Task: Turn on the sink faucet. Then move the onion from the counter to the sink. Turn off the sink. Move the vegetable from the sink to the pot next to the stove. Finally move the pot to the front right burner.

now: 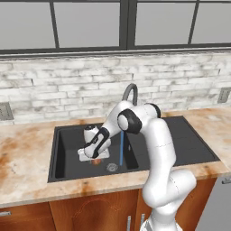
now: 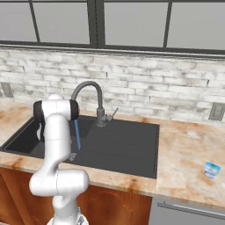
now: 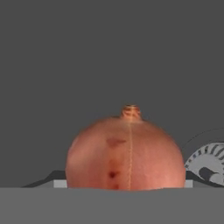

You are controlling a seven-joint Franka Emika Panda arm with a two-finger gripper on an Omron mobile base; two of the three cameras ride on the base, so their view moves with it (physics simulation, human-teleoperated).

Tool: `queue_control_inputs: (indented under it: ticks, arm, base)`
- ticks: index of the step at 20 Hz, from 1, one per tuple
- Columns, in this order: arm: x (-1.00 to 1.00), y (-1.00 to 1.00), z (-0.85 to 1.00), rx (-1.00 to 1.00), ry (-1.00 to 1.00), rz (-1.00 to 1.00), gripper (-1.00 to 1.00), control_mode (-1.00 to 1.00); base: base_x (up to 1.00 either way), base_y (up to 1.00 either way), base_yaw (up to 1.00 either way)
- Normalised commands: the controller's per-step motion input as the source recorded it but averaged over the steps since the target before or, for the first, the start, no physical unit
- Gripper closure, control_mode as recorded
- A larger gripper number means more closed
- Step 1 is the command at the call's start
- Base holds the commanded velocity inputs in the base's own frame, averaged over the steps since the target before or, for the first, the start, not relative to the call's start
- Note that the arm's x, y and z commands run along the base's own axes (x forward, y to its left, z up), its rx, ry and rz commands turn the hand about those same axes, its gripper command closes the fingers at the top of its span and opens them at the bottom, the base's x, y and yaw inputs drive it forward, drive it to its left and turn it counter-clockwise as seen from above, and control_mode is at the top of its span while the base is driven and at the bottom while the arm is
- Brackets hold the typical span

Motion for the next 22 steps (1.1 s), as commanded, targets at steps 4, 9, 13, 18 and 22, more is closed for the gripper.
queue_control_inputs:
  ticks: [4, 9, 13, 18, 22]
  arm:
    - [-0.08, 0.00, 0.01, 0.00, -0.08, -0.01, -1.00, -1.00]
    - [-0.33, 0.00, 0.15, 0.00, -0.03, -0.02, -1.00, -1.00]
    - [-0.30, 0.00, 0.35, 0.00, 0.00, -0.07, -1.00, -1.00]
    - [-0.09, 0.00, 0.48, 0.00, -0.02, -0.07, -1.00, -1.00]
    - [-0.10, 0.00, 0.60, 0.00, -0.10, -0.06, -1.00, -1.00]
  base:
    - [0.00, 0.00, 0.00]
    - [0.00, 0.00, 0.00]
    - [0.00, 0.00, 0.00]
    - [0.00, 0.00, 0.00]
    - [0.00, 0.00, 0.00]
